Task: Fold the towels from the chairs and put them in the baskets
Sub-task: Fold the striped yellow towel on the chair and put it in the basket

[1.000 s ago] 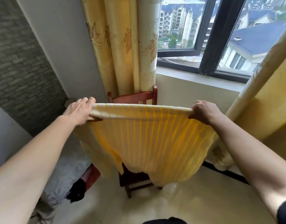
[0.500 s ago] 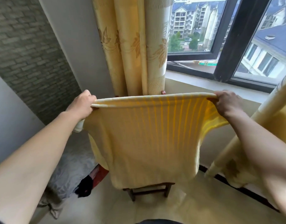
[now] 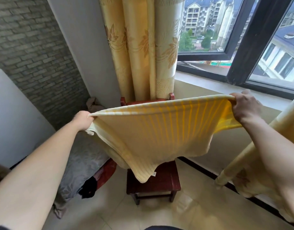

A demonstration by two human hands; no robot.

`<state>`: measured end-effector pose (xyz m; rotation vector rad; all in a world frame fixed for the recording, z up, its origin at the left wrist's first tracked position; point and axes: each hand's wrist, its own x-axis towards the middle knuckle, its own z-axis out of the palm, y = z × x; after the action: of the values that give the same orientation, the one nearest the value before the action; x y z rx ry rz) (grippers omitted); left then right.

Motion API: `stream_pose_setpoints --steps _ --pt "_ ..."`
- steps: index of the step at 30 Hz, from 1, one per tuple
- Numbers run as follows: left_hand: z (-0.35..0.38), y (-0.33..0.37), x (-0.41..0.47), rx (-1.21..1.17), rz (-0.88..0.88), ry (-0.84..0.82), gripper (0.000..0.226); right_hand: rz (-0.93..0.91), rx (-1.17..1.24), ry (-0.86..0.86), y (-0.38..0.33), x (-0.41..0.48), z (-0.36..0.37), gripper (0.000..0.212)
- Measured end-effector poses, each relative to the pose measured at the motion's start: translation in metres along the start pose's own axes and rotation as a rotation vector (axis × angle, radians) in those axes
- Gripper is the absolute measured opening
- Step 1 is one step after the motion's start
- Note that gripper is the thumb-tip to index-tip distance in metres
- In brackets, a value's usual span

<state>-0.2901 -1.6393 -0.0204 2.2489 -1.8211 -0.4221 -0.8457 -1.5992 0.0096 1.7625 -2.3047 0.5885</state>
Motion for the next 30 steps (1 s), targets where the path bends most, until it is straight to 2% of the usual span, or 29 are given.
stream_pose_setpoints --steps 3,7,11,14,18,24,30 --pt "0.010 -0.007 -0.008 0.086 -0.001 -0.087 0.024 0.001 -0.023 0.010 -0.003 0.000 -0.001 0.030" --pt "0.016 -0.015 -0.012 0.114 0.026 -0.074 0.020 0.010 -0.047 -0.007 -0.007 0.003 -0.003 0.033" --pt "0.005 -0.020 -0.010 0.024 0.057 -0.136 0.033 0.041 -0.060 -0.021 -0.004 0.007 -0.007 0.032" --pt "-0.007 -0.021 -0.016 0.052 0.108 -0.157 0.042 0.051 -0.043 -0.006 -0.005 0.003 -0.003 0.029" --pt "-0.009 -0.036 -0.015 0.032 0.040 -0.037 0.020 0.056 -0.059 0.008 -0.004 -0.001 0.004 0.022" --pt "-0.005 -0.035 -0.011 0.121 0.010 0.132 0.031 -0.062 -0.043 0.050 -0.011 -0.011 0.006 0.017" --pt "0.009 -0.025 -0.013 0.212 -0.020 0.193 0.028 -0.124 0.042 0.016 -0.021 -0.028 0.018 0.025"
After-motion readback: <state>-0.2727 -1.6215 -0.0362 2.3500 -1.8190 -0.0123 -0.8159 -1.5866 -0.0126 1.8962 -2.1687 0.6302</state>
